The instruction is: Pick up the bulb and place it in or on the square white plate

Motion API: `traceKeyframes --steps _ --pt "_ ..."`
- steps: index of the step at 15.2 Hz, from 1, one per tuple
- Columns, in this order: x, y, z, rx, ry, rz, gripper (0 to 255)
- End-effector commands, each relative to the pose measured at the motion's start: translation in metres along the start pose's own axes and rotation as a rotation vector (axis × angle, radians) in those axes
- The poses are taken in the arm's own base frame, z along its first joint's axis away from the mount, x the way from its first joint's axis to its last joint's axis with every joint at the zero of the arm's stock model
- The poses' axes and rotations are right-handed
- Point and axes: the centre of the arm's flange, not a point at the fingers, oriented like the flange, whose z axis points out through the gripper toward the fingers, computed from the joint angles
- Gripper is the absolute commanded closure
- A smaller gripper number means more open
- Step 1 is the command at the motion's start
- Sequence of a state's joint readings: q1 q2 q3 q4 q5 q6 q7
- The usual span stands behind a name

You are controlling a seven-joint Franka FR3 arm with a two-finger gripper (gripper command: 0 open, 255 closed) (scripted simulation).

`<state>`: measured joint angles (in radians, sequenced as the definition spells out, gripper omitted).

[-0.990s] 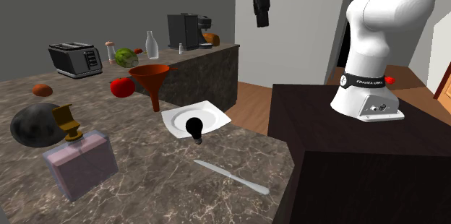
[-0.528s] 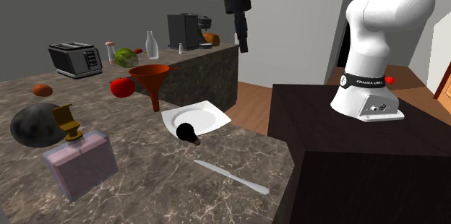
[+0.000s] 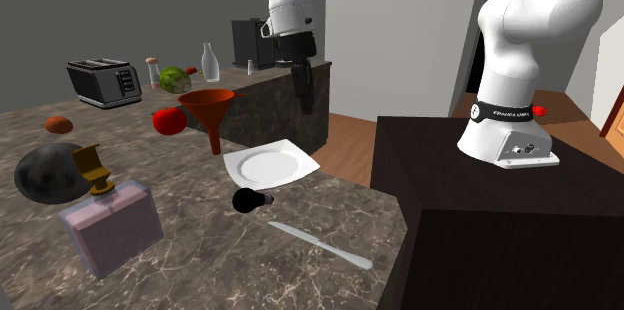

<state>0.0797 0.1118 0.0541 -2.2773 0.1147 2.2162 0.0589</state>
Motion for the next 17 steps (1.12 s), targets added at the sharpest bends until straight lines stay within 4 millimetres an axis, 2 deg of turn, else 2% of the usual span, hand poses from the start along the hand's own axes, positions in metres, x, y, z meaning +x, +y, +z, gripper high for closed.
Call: traceKeyframes --steps 1,11,17 --pt "0.02 -0.005 0.019 -0.001 -0.002 0.003 0" --pt "0.114 -0.029 0.106 -0.005 -0.013 0.017 0" --pt "0.113 -0.029 0.138 -0.005 -0.013 0.017 0"
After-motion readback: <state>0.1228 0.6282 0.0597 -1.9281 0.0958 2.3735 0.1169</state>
